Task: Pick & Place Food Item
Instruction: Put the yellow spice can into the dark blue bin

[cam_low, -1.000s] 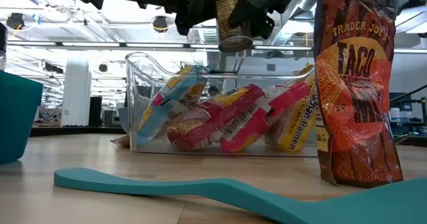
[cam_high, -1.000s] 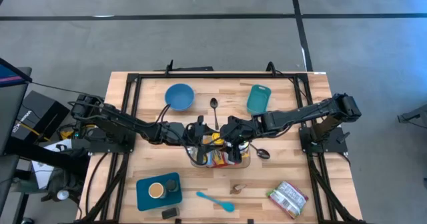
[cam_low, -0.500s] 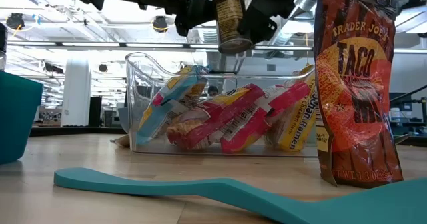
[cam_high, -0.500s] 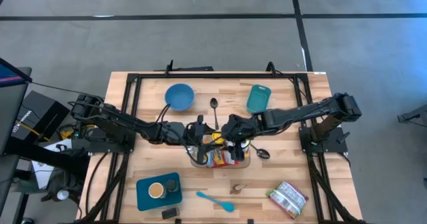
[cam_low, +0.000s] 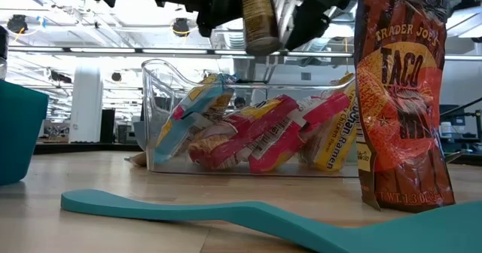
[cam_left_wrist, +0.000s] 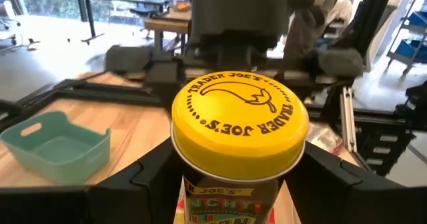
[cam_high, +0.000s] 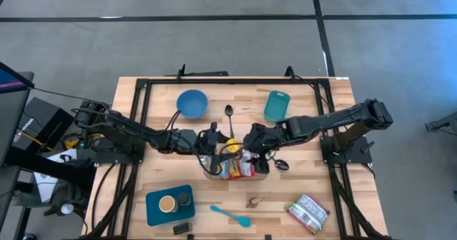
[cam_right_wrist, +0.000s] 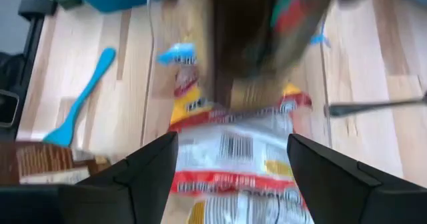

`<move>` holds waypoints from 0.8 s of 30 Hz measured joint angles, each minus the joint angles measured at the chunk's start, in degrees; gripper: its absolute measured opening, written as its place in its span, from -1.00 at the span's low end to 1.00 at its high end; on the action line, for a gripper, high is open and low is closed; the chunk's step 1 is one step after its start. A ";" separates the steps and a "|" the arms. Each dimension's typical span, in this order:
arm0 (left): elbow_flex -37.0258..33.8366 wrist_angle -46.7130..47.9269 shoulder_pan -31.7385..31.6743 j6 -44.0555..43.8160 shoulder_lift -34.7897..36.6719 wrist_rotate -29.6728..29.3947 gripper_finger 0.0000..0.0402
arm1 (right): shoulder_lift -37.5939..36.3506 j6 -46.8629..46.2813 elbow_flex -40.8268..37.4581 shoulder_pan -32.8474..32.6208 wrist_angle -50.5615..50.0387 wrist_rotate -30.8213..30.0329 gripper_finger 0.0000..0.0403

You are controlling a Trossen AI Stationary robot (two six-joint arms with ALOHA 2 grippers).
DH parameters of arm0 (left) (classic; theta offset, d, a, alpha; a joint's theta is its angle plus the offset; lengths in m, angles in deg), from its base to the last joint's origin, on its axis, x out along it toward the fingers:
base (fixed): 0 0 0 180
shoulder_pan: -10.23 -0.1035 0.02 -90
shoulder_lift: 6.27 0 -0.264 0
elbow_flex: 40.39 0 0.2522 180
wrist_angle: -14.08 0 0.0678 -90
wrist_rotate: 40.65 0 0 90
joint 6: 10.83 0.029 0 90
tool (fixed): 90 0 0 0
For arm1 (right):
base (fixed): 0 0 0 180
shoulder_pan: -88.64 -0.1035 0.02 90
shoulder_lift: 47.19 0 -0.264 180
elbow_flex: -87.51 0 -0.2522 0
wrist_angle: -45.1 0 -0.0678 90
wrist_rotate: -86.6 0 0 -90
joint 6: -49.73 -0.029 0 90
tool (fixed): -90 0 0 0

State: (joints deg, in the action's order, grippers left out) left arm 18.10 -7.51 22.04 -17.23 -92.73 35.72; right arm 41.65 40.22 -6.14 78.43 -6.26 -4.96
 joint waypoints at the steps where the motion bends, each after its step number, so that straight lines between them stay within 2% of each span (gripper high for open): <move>1: -0.08 1.05 0.00 -0.02 0.63 -0.10 0.07 | -0.31 -0.29 -0.03 -0.02 -0.81 -0.13 0.37; 15: -0.06 18.86 1.42 -3.02 12.37 -0.02 0.07 | -1.60 -1.64 -0.02 -0.34 -2.02 -12.23 0.37; 19: -0.08 23.83 3.08 -3.52 15.83 0.02 0.07 | -1.60 -2.83 -0.02 -0.34 -2.02 -18.44 0.37; 24: -0.08 30.20 5.68 -4.57 19.71 0.02 0.07 | -1.60 -5.71 -0.02 -0.34 -1.97 -29.38 0.37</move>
State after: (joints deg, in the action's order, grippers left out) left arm 18.02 22.69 27.72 -21.80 -73.01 35.74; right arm 40.05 34.52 -6.16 78.09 -8.23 -34.34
